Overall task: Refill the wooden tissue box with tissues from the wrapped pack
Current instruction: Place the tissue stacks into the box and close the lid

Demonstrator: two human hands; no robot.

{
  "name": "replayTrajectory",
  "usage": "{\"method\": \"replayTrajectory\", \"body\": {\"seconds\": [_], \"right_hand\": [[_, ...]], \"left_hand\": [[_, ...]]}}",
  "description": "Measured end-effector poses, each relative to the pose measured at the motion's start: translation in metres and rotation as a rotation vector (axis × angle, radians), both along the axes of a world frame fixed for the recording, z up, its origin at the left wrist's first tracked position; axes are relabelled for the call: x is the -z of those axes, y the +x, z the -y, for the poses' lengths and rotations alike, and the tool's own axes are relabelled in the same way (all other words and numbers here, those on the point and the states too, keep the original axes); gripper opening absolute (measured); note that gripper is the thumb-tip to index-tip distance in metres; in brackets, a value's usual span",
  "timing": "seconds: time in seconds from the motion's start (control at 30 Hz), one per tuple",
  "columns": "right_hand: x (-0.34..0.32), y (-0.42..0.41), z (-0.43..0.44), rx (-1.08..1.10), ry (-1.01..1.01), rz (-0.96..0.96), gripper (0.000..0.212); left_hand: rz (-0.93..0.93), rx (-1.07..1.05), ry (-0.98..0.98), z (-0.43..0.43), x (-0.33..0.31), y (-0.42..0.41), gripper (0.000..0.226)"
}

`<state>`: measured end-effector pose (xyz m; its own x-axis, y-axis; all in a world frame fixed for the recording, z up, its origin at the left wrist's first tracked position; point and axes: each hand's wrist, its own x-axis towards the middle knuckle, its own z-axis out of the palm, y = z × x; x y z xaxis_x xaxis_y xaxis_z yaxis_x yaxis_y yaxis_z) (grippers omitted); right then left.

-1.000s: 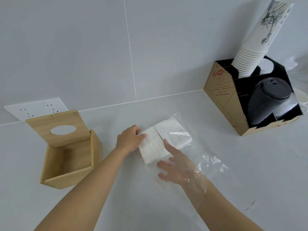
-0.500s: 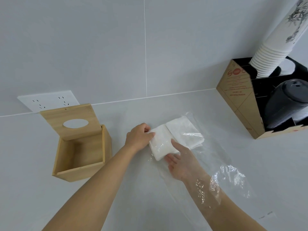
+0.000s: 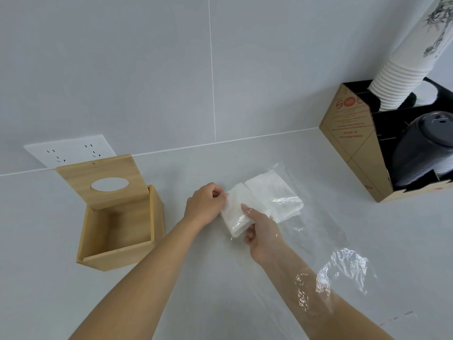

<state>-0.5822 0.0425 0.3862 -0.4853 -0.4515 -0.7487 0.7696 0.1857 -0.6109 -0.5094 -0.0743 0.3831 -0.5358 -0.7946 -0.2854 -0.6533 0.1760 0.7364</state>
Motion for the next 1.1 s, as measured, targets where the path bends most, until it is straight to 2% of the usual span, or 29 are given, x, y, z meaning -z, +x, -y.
{"method": "replayTrajectory", "body": {"seconds": [0.13,0.3,0.57,0.67,0.9,1.0,1.1], "right_hand": [[0.000,0.000,0.003,0.054,-0.050,-0.059,0.043],[-0.001,0.003,0.008,0.177,-0.216,0.071,0.053],[0.000,0.003,0.012,0.272,-0.274,0.255,0.054],[0.003,0.003,0.010,0.289,-0.301,0.251,0.054],[0.003,0.007,-0.021,0.181,-0.456,0.190,0.034],[0.003,0.003,-0.036,0.194,-0.379,0.204,0.041],[0.005,0.001,-0.055,0.209,-0.266,0.217,0.032]], "left_hand": [[0.010,0.007,-0.030,-0.001,0.002,0.000,0.017],[0.022,0.005,-0.123,-0.006,0.006,-0.001,0.017],[0.000,0.039,-0.220,-0.008,0.011,0.003,0.019],[0.028,0.089,-0.334,-0.010,0.015,0.003,0.025],[0.148,0.173,-0.467,-0.013,0.025,-0.005,0.030],[0.178,0.200,-0.500,-0.013,0.027,-0.006,0.025],[0.201,0.219,-0.530,-0.012,0.027,-0.007,0.024]]}}
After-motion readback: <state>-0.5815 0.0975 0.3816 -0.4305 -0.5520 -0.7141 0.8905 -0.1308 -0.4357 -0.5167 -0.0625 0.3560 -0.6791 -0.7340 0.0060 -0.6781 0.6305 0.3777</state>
